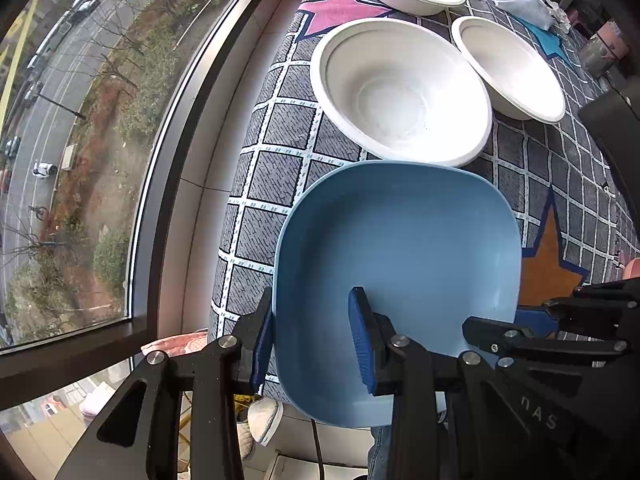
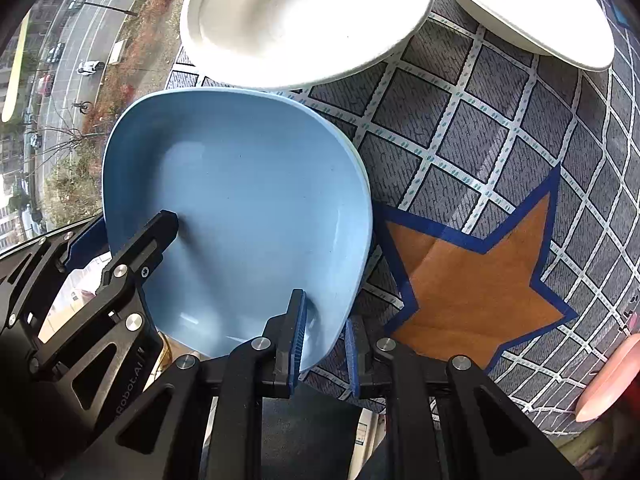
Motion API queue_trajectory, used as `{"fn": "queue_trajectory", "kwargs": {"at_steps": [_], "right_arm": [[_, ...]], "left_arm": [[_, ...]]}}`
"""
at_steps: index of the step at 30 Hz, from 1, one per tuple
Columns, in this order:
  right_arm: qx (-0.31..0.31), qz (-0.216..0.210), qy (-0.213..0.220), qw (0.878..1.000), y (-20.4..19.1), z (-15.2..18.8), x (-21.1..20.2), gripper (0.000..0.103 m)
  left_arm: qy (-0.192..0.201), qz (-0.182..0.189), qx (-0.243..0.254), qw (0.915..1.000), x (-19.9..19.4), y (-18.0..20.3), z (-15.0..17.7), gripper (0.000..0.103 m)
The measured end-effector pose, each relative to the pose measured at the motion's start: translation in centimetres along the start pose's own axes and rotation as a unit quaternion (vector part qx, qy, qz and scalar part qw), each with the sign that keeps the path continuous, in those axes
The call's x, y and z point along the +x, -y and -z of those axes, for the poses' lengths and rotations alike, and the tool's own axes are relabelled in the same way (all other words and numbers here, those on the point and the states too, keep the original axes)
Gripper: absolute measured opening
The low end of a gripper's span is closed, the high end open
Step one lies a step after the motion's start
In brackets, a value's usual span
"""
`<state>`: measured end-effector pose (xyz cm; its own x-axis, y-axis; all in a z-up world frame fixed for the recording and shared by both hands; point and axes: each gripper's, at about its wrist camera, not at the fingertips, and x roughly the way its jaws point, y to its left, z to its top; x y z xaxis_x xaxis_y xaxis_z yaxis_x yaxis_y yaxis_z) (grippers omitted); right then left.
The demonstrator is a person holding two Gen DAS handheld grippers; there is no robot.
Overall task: Organize plates and bowls
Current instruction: 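Lift the blue plate with both grippers and carry it over the green plate, then lower the blue plate onto the green plate and open both grippers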
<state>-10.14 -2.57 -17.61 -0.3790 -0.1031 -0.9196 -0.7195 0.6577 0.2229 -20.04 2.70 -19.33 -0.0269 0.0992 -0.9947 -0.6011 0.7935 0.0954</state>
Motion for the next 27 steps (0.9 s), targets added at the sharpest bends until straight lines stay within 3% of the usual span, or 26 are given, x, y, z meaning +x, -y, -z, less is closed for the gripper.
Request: {"fn": "queue_trajectory", "kwargs": {"at_steps": [4, 9, 11, 13, 15, 22, 27], "right_arm": [[-0.006, 0.008, 0.002, 1.0, -1.2, 0.0, -0.5, 0.021], [-0.016, 0.013, 0.014, 1.0, -2.1, 1.0, -1.1, 0.025], [-0.021, 0.038, 0.028, 0.999, -2.4, 1.4, -1.7, 0.044], [-0.017, 0.038, 0.043, 0.998, -2.0, 1.6, -2.3, 0.074], [0.0, 0.01, 0.047, 0.999, -1.1, 1.8, -2.8, 0.086], [0.075, 0.008, 0.061, 0.995, 4.2, 4.1, -2.5, 0.086], [0.146, 0.007, 0.063, 0.987, 8.6, 7.0, -2.1, 0.086]], "left_arm": [[-0.001, -0.005, 0.001, 1.0, 0.2, 0.1, -0.1, 0.041], [0.001, -0.017, 0.002, 0.9999, -0.4, 0.2, -0.1, 0.061], [0.008, -0.026, -0.008, 0.9996, -0.8, -0.3, 0.0, 0.072], [0.009, -0.023, -0.022, 0.9995, -1.1, -1.1, 0.1, 0.08], [0.005, -0.015, -0.033, 0.9993, -1.2, -1.7, 0.2, 0.08], [-0.002, -0.002, -0.007, 1.0, -2.2, 0.3, 0.3, 0.08], [0.006, 0.022, 0.062, 0.9978, -3.4, 5.0, -0.2, 0.08]]}}
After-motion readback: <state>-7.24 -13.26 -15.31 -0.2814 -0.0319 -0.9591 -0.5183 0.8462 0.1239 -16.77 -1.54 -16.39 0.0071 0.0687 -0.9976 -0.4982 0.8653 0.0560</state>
